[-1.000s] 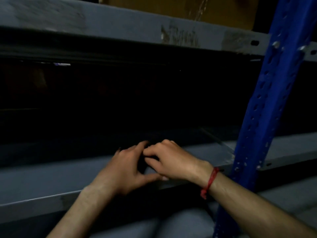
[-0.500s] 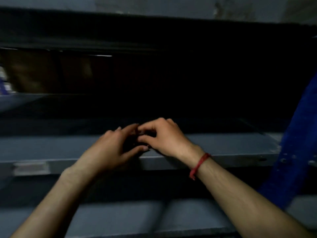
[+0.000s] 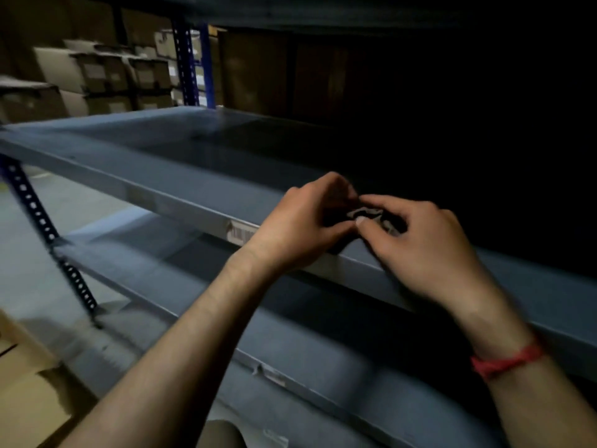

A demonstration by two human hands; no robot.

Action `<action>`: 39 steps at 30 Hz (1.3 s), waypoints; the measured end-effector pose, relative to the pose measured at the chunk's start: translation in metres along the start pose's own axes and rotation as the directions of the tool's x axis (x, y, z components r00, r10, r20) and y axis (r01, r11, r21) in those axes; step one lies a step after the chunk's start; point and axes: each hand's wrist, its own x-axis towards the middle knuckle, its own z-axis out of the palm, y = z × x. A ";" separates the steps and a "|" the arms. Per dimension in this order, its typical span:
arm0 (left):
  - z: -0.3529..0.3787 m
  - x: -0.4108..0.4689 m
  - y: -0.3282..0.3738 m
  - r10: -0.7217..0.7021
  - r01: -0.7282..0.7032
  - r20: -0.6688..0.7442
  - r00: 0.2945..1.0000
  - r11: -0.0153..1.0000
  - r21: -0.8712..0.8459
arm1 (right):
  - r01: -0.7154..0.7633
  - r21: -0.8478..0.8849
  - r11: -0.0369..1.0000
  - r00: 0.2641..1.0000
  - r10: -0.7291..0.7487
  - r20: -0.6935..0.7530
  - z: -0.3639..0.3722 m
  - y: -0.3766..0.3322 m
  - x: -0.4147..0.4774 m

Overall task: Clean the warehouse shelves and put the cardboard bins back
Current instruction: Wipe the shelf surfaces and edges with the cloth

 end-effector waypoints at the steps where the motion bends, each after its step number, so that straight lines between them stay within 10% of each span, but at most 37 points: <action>1: 0.002 -0.002 0.002 -0.006 0.006 -0.016 1.000 1.000 0.001 | -0.006 0.023 1.000 1.000 0.006 0.029 -0.001 0.000 -0.001; 14: -0.001 -0.029 0.052 -0.520 0.446 -0.125 0.845 0.814 -0.372 | -0.108 0.160 0.981 0.979 0.077 0.189 -0.014 -0.014 0.000; 24: -0.107 -0.034 0.170 -0.808 0.430 0.152 0.569 0.135 -0.893 | -0.012 0.246 0.969 0.955 -0.062 0.290 -0.094 -0.143 0.009; 32: -0.209 -0.018 0.285 -0.798 0.465 0.212 0.564 0.095 -0.880 | 0.060 0.367 0.928 0.873 -0.227 0.432 -0.220 -0.232 0.013; 39: -0.263 0.036 0.382 -0.674 0.459 0.152 0.723 0.304 -0.835 | 0.219 0.338 0.915 0.960 -0.264 0.094 -0.318 -0.274 0.048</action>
